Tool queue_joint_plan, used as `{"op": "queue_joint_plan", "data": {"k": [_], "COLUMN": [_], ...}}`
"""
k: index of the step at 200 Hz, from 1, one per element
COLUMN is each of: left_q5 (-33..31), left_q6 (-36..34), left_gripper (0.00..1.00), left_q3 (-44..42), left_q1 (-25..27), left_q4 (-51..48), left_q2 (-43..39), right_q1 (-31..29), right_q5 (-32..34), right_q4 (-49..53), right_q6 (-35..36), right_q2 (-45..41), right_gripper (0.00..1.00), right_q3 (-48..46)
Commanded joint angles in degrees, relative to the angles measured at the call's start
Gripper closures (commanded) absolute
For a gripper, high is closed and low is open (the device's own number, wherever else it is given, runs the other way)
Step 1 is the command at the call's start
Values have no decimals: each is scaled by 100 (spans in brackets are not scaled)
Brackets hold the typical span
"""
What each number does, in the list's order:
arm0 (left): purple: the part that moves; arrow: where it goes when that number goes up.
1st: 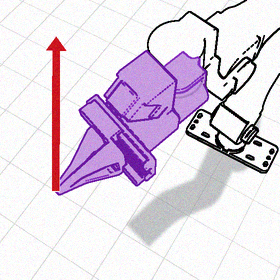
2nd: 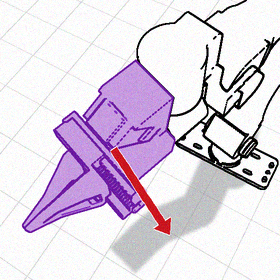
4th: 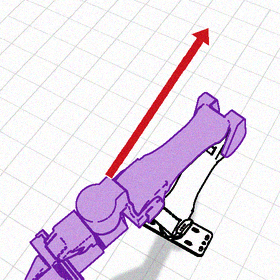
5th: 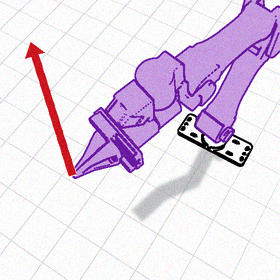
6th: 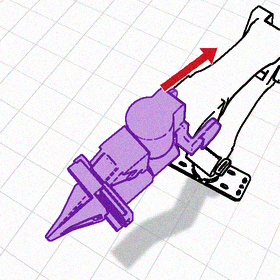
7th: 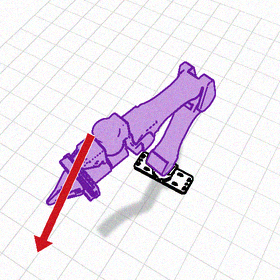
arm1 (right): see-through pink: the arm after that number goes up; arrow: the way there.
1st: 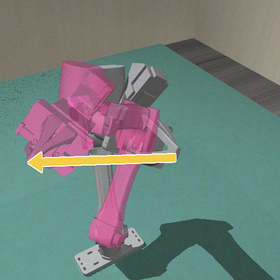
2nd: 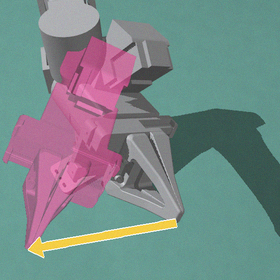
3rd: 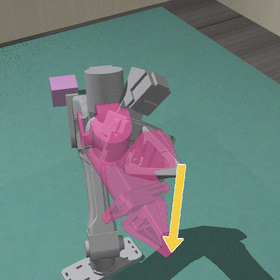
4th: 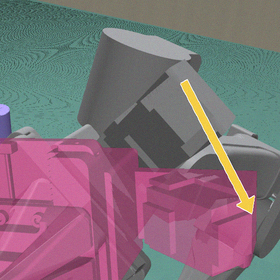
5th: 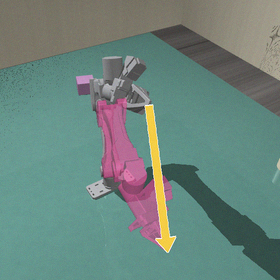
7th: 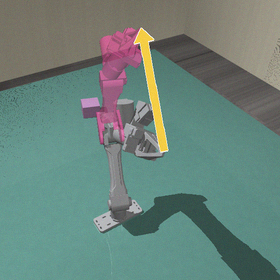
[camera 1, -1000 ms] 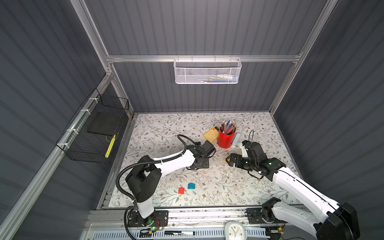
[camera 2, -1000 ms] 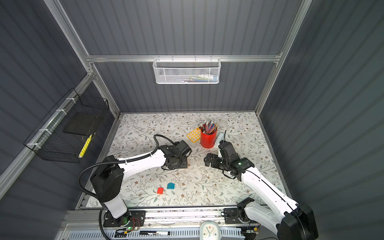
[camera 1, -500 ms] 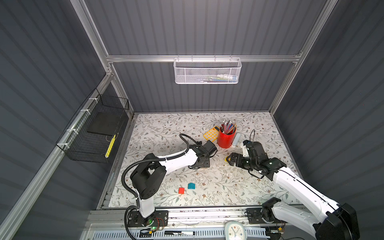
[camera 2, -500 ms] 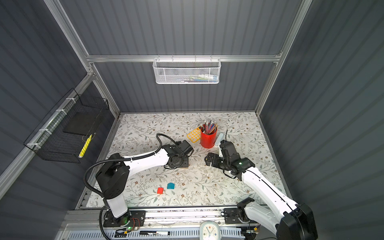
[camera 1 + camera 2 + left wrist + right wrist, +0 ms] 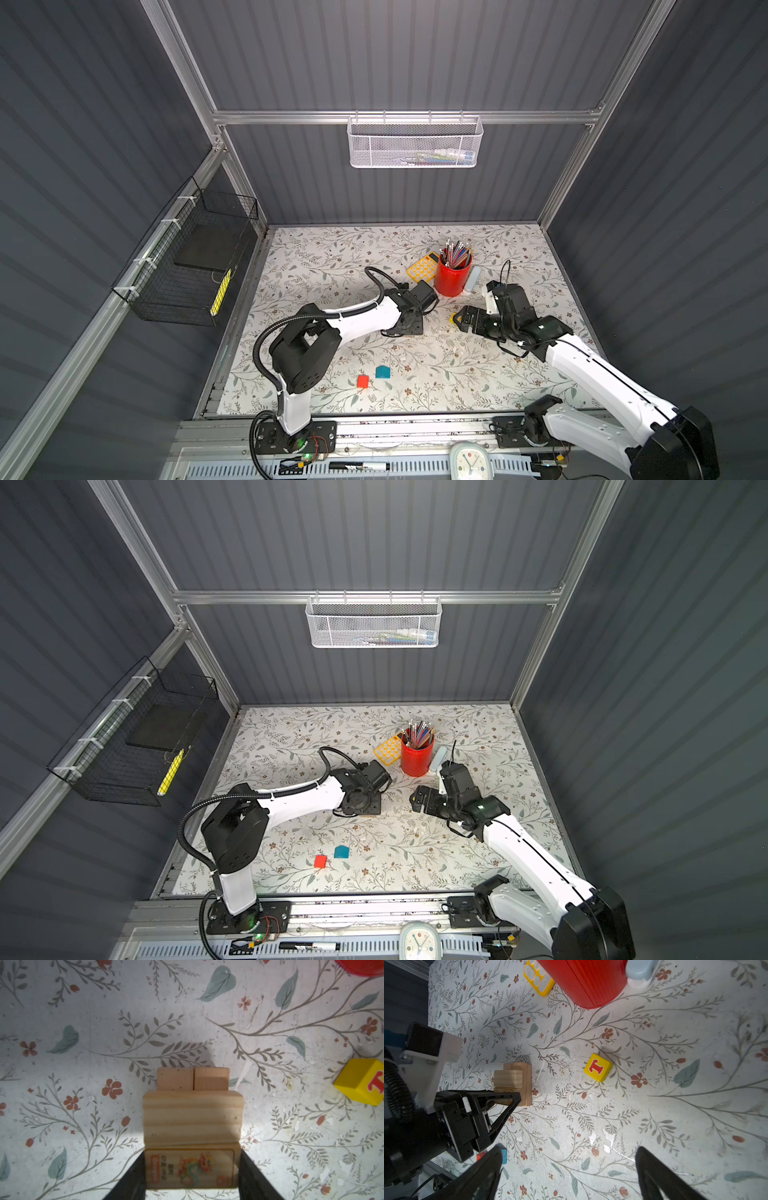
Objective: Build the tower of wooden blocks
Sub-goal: 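Carry the dragon-printed block over the stack with the left gripper, then lower the dragon-printed block onto the flat block and open the left gripper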
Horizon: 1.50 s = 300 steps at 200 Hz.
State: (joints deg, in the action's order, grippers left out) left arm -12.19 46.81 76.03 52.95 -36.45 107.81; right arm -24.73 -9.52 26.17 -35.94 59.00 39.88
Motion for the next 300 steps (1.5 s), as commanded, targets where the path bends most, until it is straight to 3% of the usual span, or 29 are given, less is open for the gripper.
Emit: {"op": "queue_joint_plan", "data": {"k": [1,147,300], "left_q5": [22,-203,-615], "left_q6": [-131,-185,-195], "left_gripper": [50,24,27], "left_q3": [209,413,791], "left_q1": [56,58,42], "left_q4": [-166,-381,-590], "left_q2": [134,253,488], "right_q1": [38,91,137], "right_q5": [-48,-67,-103], "right_q4": [-32,-41,-51], "right_q6": [17,-7,-19], "right_q2": [-80,-135,-144], "right_gripper": [1,1,1], "right_q3": [-75,-120,-171]}}
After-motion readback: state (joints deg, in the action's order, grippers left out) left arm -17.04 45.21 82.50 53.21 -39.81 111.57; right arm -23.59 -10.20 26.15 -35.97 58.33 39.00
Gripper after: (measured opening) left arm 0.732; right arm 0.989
